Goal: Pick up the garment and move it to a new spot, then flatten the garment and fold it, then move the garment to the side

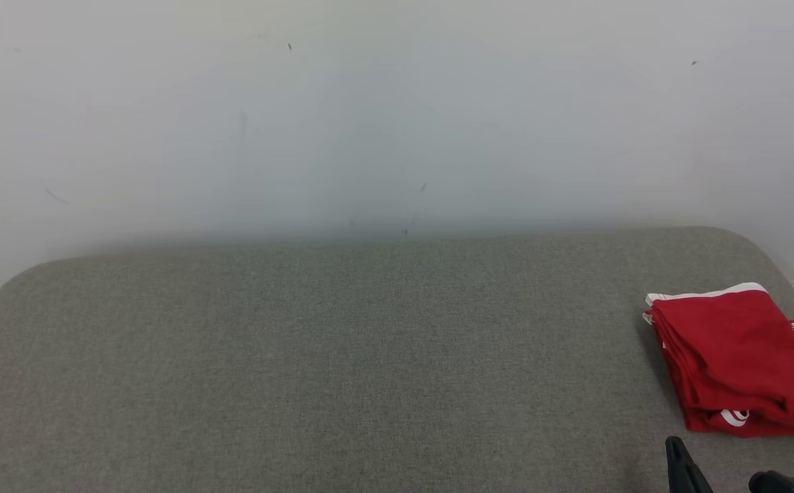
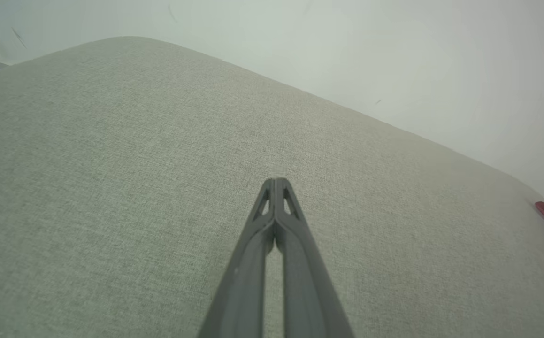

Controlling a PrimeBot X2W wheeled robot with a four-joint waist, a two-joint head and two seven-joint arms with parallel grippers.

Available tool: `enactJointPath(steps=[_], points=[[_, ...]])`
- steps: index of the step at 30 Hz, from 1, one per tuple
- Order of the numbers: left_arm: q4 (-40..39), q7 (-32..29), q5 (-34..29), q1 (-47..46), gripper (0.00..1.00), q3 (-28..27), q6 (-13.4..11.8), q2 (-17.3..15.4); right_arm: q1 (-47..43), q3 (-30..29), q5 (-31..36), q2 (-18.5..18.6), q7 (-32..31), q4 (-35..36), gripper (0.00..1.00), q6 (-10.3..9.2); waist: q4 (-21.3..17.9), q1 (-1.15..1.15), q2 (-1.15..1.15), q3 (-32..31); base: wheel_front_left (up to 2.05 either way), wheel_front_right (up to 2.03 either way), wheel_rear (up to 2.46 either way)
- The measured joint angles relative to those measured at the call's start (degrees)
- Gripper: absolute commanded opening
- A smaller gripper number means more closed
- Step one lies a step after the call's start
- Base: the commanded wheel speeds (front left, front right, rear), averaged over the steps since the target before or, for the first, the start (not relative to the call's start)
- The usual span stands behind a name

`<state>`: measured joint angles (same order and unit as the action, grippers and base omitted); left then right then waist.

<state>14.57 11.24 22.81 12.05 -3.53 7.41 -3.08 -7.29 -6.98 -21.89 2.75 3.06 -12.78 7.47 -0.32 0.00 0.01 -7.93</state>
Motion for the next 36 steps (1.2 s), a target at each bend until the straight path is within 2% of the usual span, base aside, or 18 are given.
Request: enactJointPath(steps=[17, 36], points=[[-0.56, -4.68, 16.01, -3.46, 0.0, -0.54, 0.0, 0.07, 0.42, 0.54, -16.04, 0.0, -1.02, 1.89, 0.0, -0.01, 0.04, 0.0, 0.0, 1.18, 0.0, 0.0, 0.0], [-0.94, -9.16, 30.34, -6.81, 0.0, -1.14, 0.0, 0.11, 1.55, 0.76, -30.87, 0.01, -2.11, 3.3, 0.0, -0.01, 0.1, 0.0, 0.0, 2.5, 0.0, 0.0, 0.0]])
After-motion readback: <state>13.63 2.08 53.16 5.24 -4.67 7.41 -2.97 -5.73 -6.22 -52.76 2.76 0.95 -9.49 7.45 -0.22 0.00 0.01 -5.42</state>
